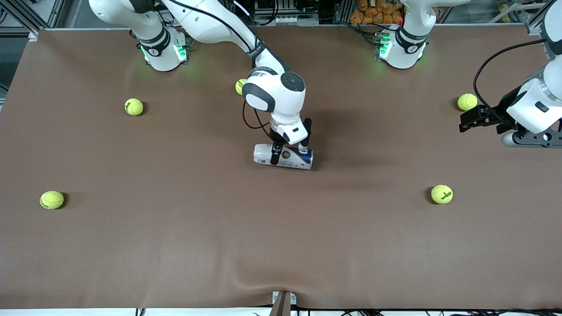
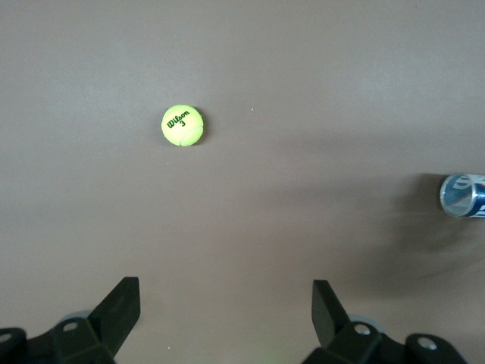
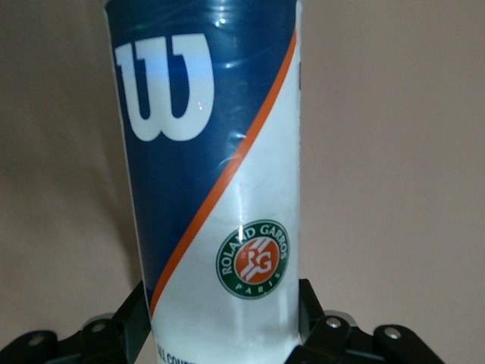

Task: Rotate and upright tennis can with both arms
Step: 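Carry the can to the table middle and release it lying down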

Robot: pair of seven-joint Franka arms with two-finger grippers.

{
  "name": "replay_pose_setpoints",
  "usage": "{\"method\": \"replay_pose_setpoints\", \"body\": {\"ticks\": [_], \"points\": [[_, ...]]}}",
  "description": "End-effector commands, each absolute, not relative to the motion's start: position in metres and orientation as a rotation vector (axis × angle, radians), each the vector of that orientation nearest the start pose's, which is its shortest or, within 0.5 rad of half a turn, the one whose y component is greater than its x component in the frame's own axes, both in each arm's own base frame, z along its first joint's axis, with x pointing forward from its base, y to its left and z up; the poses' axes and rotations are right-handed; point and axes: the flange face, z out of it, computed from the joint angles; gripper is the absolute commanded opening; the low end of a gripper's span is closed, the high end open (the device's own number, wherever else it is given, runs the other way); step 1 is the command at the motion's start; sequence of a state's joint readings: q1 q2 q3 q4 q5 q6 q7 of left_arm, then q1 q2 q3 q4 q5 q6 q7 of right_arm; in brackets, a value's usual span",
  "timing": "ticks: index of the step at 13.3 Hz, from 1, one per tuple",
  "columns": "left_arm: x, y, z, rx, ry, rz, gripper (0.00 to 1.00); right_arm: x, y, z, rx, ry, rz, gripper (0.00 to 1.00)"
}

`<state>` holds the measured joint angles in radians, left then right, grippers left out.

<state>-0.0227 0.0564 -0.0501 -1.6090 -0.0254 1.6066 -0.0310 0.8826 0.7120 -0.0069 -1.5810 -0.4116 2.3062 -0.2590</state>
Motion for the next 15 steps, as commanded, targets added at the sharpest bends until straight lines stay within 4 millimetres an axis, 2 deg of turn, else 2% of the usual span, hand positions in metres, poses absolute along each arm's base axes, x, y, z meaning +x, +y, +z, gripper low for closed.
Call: {"method": "replay_pose_setpoints", "body": {"ticks": [1,2,5,7,8,10,11,12,13,15], "points": [[0.57,-0.041,0.58,-3.183,0.064,0.098,1.0,0.462,0.539,0.218,-2.591,-2.271,-0.24,1.0],[0.571,-0.042,0.579,-3.186,0.064,0.103,1.0,0.463,0.539,0.219,-2.596,-2.258,-0.243,1.0],[0.571,-0.043,0.579,-3.206,0.06,0.105,1.0,0.474,0.539,0.246,-2.629,-2.203,-0.265,1.0],[0.572,-0.046,0.575,-3.231,0.055,0.121,1.0,0.471,0.538,0.277,-2.676,-2.1,-0.202,1.0],[0.574,-0.044,0.572,-3.262,0.035,0.133,1.0,0.467,0.536,0.3,-2.721,-1.992,-0.157,1.0],[0.579,-0.036,0.562,-3.362,-0.033,0.177,1.0,0.479,0.514,0.349,-2.856,-1.786,-0.096,1.0],[0.582,-0.026,0.558,-3.403,-0.072,0.19,1.0,0.493,0.492,0.385,-2.928,-1.716,-0.046,1.0],[0.585,-0.025,0.55,-3.429,-0.09,0.214,1.0,0.501,0.475,0.42,-2.998,-1.657,0.038,1.0],[0.586,-0.028,0.546,-3.455,-0.098,0.232,1.0,0.516,0.447,0.455,-3.109,-1.522,0.14,1.0],[0.589,-0.033,0.531,-3.519,-0.125,0.297,1.0,0.539,0.391,0.524,-3.291,-1.23,0.184,1.0]]}}
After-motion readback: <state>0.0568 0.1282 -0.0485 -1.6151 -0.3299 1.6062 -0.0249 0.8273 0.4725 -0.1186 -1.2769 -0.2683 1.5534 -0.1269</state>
